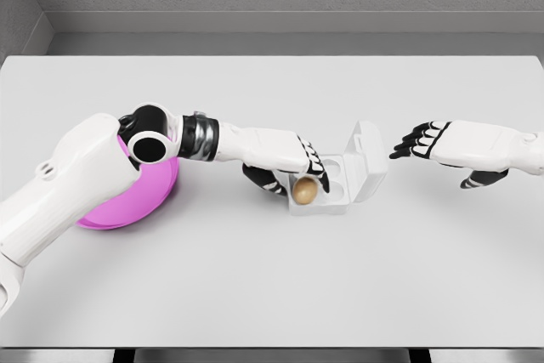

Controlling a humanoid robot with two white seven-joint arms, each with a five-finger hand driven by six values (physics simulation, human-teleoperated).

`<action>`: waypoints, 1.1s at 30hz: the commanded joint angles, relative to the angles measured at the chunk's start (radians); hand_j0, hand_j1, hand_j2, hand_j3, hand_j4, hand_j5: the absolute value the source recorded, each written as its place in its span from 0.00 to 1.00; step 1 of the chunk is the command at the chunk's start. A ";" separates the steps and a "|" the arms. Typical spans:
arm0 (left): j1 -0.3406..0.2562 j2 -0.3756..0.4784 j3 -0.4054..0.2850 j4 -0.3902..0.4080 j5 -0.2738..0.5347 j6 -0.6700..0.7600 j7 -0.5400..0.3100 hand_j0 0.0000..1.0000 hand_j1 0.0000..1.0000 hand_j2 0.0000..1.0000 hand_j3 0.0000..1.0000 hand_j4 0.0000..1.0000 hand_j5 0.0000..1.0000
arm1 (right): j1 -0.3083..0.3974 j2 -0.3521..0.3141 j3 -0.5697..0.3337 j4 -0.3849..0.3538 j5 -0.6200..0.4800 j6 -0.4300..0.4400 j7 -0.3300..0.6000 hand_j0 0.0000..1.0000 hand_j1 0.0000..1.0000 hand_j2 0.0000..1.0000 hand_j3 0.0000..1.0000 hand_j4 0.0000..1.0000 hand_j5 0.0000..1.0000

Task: Pack egg into the box and close the box lid

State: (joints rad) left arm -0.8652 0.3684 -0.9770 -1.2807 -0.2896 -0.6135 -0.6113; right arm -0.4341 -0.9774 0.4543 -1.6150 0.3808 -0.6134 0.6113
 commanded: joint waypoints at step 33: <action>-0.008 0.506 0.089 0.070 0.296 0.003 0.000 1.00 1.00 1.00 1.00 1.00 1.00 | 0.009 0.054 -0.003 -0.101 0.035 0.003 0.000 1.00 1.00 1.00 1.00 1.00 1.00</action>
State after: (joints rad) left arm -0.8667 0.8742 -0.8893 -1.2087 -0.0012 -0.6136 -0.6113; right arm -0.4249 -0.9315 0.4512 -1.7132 0.4208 -0.6135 0.6113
